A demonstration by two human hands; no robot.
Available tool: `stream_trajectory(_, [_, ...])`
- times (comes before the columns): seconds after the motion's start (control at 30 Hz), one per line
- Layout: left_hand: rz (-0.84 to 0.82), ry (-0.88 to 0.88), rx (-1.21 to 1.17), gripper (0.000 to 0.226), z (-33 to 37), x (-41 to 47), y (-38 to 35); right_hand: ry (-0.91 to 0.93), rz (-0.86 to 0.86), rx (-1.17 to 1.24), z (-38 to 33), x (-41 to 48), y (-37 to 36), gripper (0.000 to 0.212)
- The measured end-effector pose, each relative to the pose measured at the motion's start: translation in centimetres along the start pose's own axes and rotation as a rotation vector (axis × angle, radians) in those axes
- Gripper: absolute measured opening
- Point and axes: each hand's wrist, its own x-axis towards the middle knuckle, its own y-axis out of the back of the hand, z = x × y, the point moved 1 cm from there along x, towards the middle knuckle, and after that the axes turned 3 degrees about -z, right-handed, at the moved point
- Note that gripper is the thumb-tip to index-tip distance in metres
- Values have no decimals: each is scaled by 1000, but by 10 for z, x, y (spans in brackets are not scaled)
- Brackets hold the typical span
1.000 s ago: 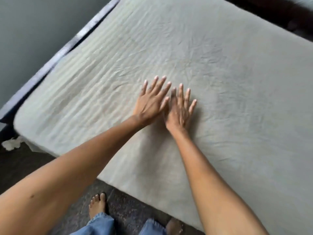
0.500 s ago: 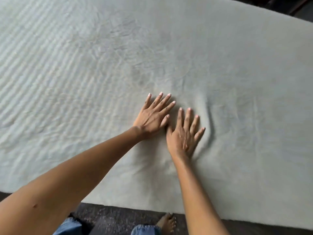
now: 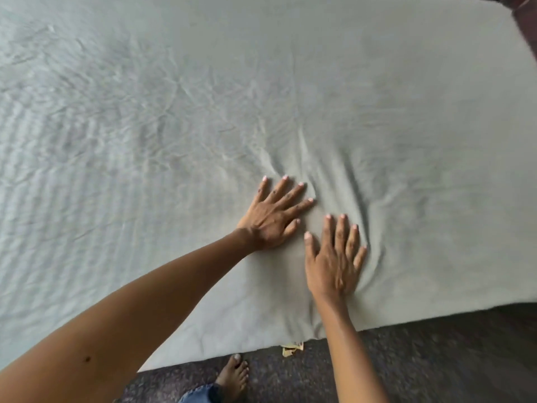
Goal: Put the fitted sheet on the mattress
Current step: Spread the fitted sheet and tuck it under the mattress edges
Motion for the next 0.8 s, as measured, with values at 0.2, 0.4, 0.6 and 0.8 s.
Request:
stream_trajectory(0.2, [-59, -247, 76, 57, 37, 30, 1, -245, -18, 51, 55, 1, 13, 67])
stream_trajectory(0.4, [128, 149, 125, 57, -44, 46, 47, 215, 33, 222, -46, 87, 17, 57])
stream_trajectory(0.6, [123, 245, 35, 67, -71, 96, 32, 399, 9, 134, -72, 165, -8, 55])
stream_trajectory(0.8, [46, 161, 58, 68, -19, 170, 14, 120, 41, 95, 41, 202, -21, 60])
